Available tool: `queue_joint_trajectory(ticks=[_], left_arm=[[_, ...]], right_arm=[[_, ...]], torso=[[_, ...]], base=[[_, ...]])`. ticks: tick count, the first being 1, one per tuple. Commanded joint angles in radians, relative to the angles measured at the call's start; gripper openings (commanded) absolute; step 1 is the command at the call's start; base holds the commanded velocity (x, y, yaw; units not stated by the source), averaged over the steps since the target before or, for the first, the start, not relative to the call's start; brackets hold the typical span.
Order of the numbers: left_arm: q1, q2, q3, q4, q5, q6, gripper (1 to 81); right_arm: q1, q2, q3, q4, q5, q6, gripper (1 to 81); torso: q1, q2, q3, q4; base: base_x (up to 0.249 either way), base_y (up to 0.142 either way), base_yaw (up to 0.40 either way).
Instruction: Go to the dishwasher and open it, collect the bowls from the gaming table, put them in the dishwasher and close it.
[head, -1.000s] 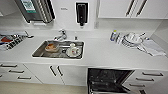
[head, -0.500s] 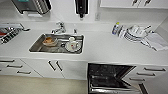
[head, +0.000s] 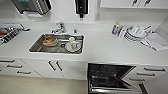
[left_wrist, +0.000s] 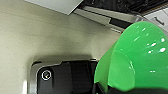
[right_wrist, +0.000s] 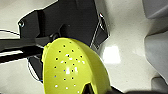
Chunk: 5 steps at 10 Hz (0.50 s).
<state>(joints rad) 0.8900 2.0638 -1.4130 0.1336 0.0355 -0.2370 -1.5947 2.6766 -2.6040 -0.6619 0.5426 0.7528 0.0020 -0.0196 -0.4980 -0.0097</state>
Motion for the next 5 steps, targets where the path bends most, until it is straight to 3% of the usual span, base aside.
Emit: queue_joint_trajectory(ticks=[1,5], left_arm=[[-0.269,0.054,0.020,-0.049,0.252,-0.024,1.0],[-0.475,0.200,-0.007,-0.048,0.355,-0.080,1.0]], right_arm=[[-0.019,-0.024,-0.017,-0.005,-0.039,0.003,1.0],[-0.009,0.001,-0.017,-0.002,-0.039,0.003,1.0]], torso=[[0.000,0.000,0.000,0.000],[0.000,0.000,0.000,0.000]], base=[[0.000,0.000,0.000],[0.000,0.000,0.000]])
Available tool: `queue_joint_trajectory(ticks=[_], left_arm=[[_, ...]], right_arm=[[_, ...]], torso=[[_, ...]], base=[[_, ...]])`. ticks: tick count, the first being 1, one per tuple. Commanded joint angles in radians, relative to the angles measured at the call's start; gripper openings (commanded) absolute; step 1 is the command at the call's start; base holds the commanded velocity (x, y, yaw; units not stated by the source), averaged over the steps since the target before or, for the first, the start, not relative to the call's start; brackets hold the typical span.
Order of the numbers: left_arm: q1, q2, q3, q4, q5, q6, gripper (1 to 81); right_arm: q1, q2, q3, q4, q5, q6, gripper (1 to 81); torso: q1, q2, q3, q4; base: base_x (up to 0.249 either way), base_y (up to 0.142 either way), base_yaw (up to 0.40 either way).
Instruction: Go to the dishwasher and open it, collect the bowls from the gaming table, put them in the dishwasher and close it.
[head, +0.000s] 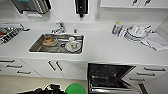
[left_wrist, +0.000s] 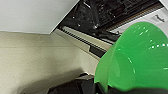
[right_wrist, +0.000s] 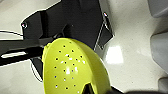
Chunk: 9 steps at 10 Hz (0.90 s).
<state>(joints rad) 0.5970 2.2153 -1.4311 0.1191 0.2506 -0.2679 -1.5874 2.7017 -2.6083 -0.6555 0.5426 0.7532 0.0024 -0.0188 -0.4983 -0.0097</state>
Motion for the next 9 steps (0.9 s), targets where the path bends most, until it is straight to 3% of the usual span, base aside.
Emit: queue_joint_trajectory(ticks=[1,5,7,9], left_arm=[[-0.216,0.081,-0.003,-0.033,0.153,-0.057,1.0],[-0.292,0.311,-0.138,-0.033,0.237,-0.065,1.0],[-0.332,0.408,-0.199,-0.030,0.249,-0.071,1.0],[-0.389,0.500,-0.256,-0.033,0.320,-0.074,1.0]], right_arm=[[-0.016,-0.021,-0.012,-0.009,-0.039,0.003,1.0],[-0.013,-0.006,-0.012,-0.010,-0.039,0.003,1.0],[-0.013,0.000,-0.012,-0.013,-0.038,0.003,1.0],[-0.006,0.003,-0.012,-0.012,-0.020,0.003,1.0]], torso=[[0.000,0.000,0.000,0.000],[0.001,0.001,-0.001,0.000],[0.002,0.001,-0.001,0.000],[0.002,0.001,-0.002,0.000]], base=[[0.000,0.000,0.000],[0.000,0.000,0.000],[0.000,0.000,0.000],[0.000,0.000,0.000]])
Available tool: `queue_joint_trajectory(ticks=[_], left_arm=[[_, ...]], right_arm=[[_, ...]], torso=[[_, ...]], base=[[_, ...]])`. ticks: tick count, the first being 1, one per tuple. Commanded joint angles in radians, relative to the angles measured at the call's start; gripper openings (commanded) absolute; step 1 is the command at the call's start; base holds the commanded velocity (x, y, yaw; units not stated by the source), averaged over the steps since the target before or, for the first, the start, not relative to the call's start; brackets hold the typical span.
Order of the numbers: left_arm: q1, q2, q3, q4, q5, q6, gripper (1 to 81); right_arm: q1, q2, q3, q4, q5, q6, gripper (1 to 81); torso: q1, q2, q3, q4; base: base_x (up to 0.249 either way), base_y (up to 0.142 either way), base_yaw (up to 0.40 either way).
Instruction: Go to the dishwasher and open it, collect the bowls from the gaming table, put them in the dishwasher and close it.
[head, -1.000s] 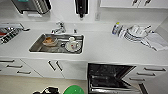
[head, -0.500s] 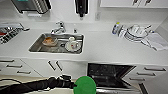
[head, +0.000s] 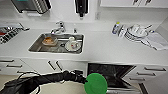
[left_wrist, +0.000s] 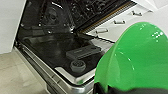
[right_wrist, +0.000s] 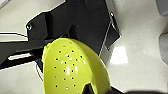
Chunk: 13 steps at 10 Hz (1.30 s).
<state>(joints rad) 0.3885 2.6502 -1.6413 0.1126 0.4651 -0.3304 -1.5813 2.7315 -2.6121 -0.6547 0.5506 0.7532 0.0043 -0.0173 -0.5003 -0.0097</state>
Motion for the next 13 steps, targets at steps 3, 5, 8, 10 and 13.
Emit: queue_joint_trajectory(ticks=[3,5,8,10,13], left_arm=[[-0.251,0.151,-0.066,-0.025,0.135,-0.038,1.0],[-0.279,0.177,-0.063,-0.027,0.139,-0.062,1.0],[-0.289,0.186,-0.060,-0.027,0.139,-0.065,81.1],[-0.288,0.180,-0.051,-0.027,0.139,-0.070,81.1],[-0.219,0.056,0.081,-0.007,0.139,-0.067,81.1]], right_arm=[[-0.006,-0.022,-0.008,-0.014,-0.028,0.002,1.0],[-0.004,-0.022,-0.008,-0.014,-0.026,0.003,1.0],[-0.003,-0.019,-0.008,-0.016,-0.024,0.003,1.0],[0.000,-0.017,-0.008,-0.013,-0.011,0.003,1.0],[0.014,-0.056,-0.002,-0.026,0.106,0.072,1.0]], torso=[[0.000,0.000,0.000,0.000],[0.001,0.000,0.000,0.000],[0.001,0.000,0.000,0.000],[0.001,0.000,0.000,0.000],[0.001,0.000,0.000,0.000]], base=[[0.000,0.000,0.000],[0.000,0.000,0.000],[0.000,0.000,0.000],[0.000,0.000,0.000],[0.000,0.000,0.000]])
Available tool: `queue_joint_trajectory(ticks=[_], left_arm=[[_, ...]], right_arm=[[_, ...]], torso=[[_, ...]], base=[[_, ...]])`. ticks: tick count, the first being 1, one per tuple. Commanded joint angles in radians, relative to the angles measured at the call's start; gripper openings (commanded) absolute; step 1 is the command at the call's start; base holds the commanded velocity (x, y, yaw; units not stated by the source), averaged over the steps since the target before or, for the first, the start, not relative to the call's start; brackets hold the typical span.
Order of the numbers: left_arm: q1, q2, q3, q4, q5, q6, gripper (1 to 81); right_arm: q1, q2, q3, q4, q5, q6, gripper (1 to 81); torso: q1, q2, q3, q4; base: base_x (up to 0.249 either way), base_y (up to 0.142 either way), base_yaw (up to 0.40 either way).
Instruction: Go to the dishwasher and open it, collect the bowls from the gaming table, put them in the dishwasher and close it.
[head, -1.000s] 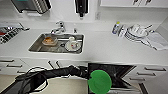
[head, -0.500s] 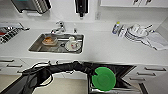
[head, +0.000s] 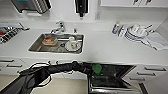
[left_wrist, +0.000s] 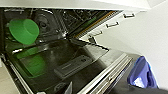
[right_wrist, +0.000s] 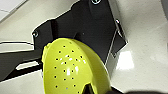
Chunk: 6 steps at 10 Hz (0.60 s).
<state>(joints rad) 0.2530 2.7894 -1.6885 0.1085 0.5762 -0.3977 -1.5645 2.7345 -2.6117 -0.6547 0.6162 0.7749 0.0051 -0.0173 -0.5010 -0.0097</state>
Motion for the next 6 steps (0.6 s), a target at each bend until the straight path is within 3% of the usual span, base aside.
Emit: queue_joint_trajectory(ticks=[1,3,6], left_arm=[[-0.035,-0.174,0.226,0.028,0.027,0.002,81.1],[0.103,-0.322,0.359,0.113,0.021,0.002,81.1],[0.321,-0.450,0.451,0.232,0.016,0.002,81.1]], right_arm=[[0.014,-0.118,0.018,-0.064,0.129,0.111,1.0],[0.071,-0.205,0.032,-0.137,0.204,0.245,1.0],[0.196,-0.267,0.027,-0.214,0.211,0.388,1.0]], torso=[[0.000,0.000,0.000,0.000],[0.000,0.000,0.000,0.000],[0.000,0.000,0.000,0.000]], base=[[0.000,0.000,0.000],[0.000,0.000,0.000],[0.000,0.000,0.000]])
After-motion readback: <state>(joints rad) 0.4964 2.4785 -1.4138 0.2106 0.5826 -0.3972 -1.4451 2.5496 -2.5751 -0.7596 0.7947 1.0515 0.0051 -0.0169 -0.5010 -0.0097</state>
